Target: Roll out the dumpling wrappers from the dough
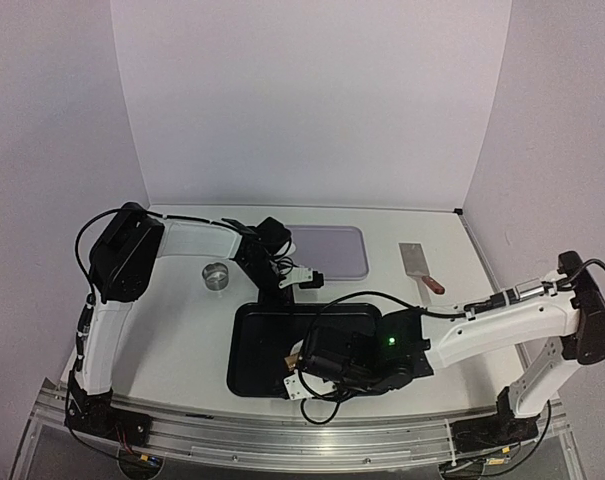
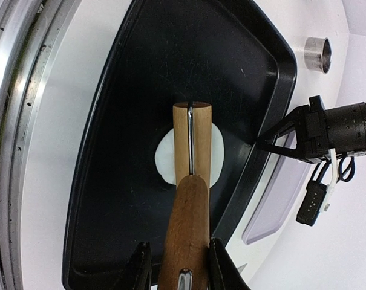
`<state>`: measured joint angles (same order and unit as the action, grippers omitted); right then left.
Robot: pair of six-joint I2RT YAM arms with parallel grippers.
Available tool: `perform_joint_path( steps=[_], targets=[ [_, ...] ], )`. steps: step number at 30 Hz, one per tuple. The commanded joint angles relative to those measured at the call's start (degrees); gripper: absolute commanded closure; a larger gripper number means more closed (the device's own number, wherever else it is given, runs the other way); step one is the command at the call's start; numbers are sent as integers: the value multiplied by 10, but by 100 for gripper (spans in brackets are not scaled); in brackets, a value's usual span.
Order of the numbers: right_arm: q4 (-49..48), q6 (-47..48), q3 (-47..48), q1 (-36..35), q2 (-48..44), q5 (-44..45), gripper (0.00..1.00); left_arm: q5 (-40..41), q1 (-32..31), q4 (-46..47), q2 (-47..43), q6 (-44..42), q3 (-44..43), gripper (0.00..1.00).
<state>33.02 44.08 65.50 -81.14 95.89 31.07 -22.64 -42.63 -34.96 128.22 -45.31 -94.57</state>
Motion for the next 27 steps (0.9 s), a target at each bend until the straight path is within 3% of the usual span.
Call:
perform_joint_path(
  steps=[1,6,12,22,27],
  targets=[
    [151,-8,-4,9,83,-99,100,86,10,54,9,-45,-26,100],
    [145,-28,11,3,85,-99,100,85,10,54,4,-43,-21,100],
    [205,-128,-34,-49,29,-99,100,85,10,58,2,-42,-20,100],
    [161,-80,7,-9,99,-84,100,85,10,53,3,-44,-23,100],
    [197,-167,-15,-65,61,-98,100,85,10,58,1,-43,-19,100]
  ],
)
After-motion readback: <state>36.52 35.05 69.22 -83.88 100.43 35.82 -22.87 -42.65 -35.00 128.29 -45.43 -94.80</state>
